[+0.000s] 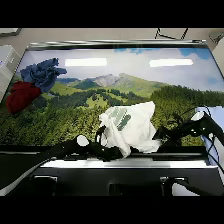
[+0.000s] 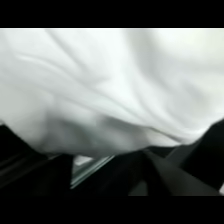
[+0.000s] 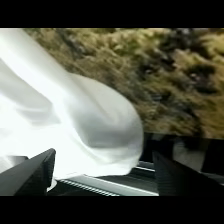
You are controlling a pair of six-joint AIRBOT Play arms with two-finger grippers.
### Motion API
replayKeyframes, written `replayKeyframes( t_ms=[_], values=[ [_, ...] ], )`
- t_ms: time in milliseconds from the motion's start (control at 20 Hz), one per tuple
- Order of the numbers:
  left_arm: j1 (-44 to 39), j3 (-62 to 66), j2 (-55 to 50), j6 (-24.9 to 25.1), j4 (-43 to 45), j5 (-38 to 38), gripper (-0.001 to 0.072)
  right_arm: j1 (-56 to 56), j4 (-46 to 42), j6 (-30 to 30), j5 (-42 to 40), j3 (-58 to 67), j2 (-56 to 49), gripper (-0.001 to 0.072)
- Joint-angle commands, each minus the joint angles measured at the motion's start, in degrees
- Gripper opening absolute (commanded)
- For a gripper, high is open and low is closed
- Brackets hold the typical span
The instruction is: Fold the clothes and pants, and hang the long-sleeved shirts on hangers.
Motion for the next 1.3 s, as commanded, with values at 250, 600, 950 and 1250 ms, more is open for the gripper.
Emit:
replayKeyframes(
  t_ms=[250,600,950,1250],
  values=[
    [0.1,0.2,3.8,4.2,-0.3,5.7,0.0018,3.0,8.0,-3.9,-5.9,-3.0,-0.8,0.0035],
    [29.2,17.3,36.0,-3.8,26.2,2.0,0.0018,2.9,5.6,-4.3,-10.7,38.0,10.4,0.0035],
    [46.1,38.9,50.6,-3.8,22.8,6.3,0.0019,2.9,16.9,2.6,-19.7,64.7,23.2,0.0037],
    [41.6,44.4,49.7,0.9,22.3,16.3,0.002,2.9,28.9,2.6,-20.9,64.7,24.9,0.0036]
  ],
)
